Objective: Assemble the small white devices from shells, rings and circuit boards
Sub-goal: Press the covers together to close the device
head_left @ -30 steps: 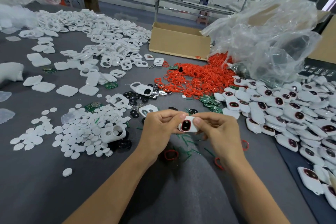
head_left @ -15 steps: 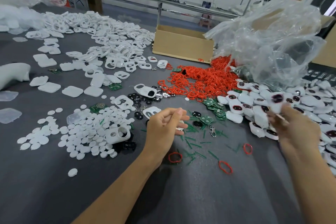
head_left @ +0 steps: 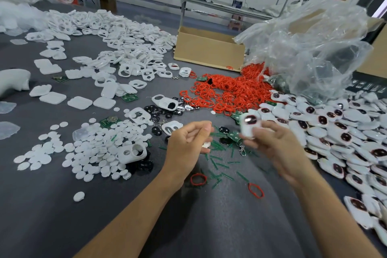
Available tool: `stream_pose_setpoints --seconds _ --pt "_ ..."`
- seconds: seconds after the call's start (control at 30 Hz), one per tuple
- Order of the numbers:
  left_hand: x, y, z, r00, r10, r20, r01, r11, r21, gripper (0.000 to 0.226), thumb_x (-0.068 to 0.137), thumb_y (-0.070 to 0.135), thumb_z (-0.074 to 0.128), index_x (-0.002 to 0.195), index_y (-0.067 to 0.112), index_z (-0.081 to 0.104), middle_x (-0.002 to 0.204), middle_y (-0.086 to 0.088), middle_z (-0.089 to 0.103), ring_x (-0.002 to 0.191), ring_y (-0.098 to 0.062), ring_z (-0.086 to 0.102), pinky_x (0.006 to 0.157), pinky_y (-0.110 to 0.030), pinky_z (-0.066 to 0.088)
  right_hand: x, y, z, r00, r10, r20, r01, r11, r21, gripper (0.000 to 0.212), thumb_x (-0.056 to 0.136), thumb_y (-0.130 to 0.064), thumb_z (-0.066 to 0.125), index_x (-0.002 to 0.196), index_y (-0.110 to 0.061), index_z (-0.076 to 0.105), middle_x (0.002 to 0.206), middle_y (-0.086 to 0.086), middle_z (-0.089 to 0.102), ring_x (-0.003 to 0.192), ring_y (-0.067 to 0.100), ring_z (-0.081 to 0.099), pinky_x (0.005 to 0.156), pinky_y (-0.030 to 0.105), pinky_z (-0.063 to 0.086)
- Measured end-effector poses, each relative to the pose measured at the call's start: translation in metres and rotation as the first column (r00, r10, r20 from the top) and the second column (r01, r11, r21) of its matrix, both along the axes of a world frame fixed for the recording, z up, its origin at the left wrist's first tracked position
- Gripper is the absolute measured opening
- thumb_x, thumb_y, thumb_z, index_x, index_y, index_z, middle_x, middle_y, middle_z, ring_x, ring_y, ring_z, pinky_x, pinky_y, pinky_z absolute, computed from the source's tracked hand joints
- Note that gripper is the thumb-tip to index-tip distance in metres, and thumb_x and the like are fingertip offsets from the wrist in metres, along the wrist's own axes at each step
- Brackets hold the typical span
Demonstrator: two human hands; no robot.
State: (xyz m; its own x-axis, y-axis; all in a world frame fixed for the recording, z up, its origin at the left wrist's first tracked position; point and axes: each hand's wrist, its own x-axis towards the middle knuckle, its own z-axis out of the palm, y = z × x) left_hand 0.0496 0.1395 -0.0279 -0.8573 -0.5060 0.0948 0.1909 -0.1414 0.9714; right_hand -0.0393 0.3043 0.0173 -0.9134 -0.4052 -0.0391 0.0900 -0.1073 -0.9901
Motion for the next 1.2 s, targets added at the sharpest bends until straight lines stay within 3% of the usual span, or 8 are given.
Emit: stream_pose_setpoints --seconds 0.07,0.2,0.43,0.77,0.9,1.0,1.2 --pt "0.001 0.002 0.001 0.999 -0.016 -0.029 0.015 1.0 -0.024 0.02 0.096 0.014 0.058 0.103 0.028 0.072 0.096 0.011 0.076 0.088 -0.004 0.07 0.066 -0.019 0.056 0.017 -0.027 -0.01 0.988 0.147 0.047 -0.147 0.989 -0.009 0.02 0.086 0.009 0.055 0.104 0.01 0.061 0.083 0.019 0.072 0.071 0.021 0.07 0.067 0.023 0.058" --pt "0.002 0.001 0.003 0.998 0.013 -0.063 -0.014 1.0 -0.011 0.031 0.099 0.009 0.053 0.099 0.034 0.07 0.085 0.014 0.075 0.074 -0.006 0.066 0.07 -0.019 0.056 0.029 -0.057 -0.021 0.97 0.244 -0.009 -0.244 0.97 0.005 0.018 0.087 0.01 0.053 0.101 0.005 0.064 0.083 0.014 0.071 0.072 0.021 0.068 0.063 0.022 0.055" --pt "0.001 0.001 0.004 0.998 -0.028 -0.058 0.03 0.999 0.039 0.03 0.1 0.007 0.05 0.098 0.029 0.071 0.077 -0.002 0.072 0.066 -0.021 0.057 0.061 -0.021 0.053 0.026 -0.06 -0.029 0.976 0.18 -0.126 -0.174 0.983 0.059 0.016 0.089 0.011 0.052 0.097 0.006 0.064 0.073 0.015 0.068 0.057 0.016 0.062 0.051 0.021 0.048" --pt "0.003 -0.001 0.004 0.998 -0.06 -0.037 0.062 0.997 0.055 0.026 0.1 0.007 0.049 0.103 0.022 0.071 0.079 0.006 0.074 0.066 -0.009 0.062 0.062 -0.018 0.055 0.028 -0.057 -0.034 0.97 0.18 -0.166 -0.172 0.983 0.06 0.015 0.089 0.008 0.054 0.097 0.003 0.065 0.079 0.014 0.07 0.061 0.02 0.06 0.057 0.025 0.052" --pt "0.005 0.0 0.004 0.998 -0.042 -0.038 0.044 0.998 0.052 0.016 0.095 0.011 0.059 0.101 0.018 0.073 0.077 0.001 0.074 0.055 -0.009 0.058 0.054 -0.02 0.053 0.03 -0.06 -0.033 0.969 0.176 -0.173 -0.164 0.983 0.08 0.013 0.089 0.01 0.054 0.094 0.004 0.064 0.075 0.015 0.068 0.06 0.02 0.06 0.053 0.024 0.049" --pt "0.005 0.001 0.001 0.999 -0.018 -0.038 0.019 1.0 0.025 0.017 0.092 0.005 0.063 0.104 0.013 0.072 0.085 -0.004 0.076 0.057 -0.007 0.061 0.054 -0.02 0.052 0.033 -0.061 -0.033 0.966 0.171 -0.192 -0.154 0.983 0.102 0.012 0.09 0.009 0.054 0.098 0.007 0.063 0.074 0.014 0.067 0.06 0.018 0.061 0.054 0.025 0.05" --pt "0.003 -0.003 0.0 1.0 0.023 -0.01 -0.023 0.999 0.028 0.013 0.087 0.005 0.069 0.099 0.009 0.072 0.079 -0.007 0.074 0.061 -0.012 0.064 0.053 -0.026 0.053 0.039 -0.063 -0.033 0.948 0.205 -0.244 -0.163 0.97 0.181 0.012 0.091 0.001 0.059 0.102 0.001 0.063 0.08 0.017 0.07 0.063 0.021 0.063 0.056 0.024 0.049"
